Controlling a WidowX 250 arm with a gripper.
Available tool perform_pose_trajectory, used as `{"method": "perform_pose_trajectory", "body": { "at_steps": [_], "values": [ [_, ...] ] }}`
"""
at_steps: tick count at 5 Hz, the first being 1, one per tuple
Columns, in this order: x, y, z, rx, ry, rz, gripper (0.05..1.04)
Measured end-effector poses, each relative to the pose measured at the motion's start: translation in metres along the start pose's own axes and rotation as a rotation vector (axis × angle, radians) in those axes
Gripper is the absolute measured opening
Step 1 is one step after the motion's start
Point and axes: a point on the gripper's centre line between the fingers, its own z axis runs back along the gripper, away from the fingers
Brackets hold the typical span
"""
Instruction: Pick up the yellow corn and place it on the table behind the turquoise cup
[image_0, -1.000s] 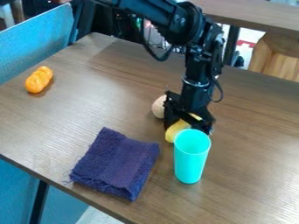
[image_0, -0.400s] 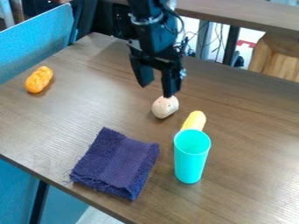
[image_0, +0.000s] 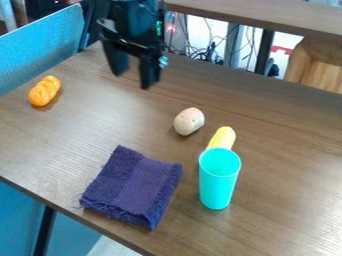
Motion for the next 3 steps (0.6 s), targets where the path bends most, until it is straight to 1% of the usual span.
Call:
{"method": "perform_pose_trajectory", "body": {
  "at_steps": [1, 2, 3],
  "values": [
    [-0.001, 0.05, -0.002, 0.045, 0.053, 0.052, 1.001],
    [-0.008, 0.101, -0.007, 0.007, 0.063, 0.131, 1.001],
    [-0.02, 0.144, -0.017, -0.045, 0.079, 0.221, 1.001]
  ]
}}
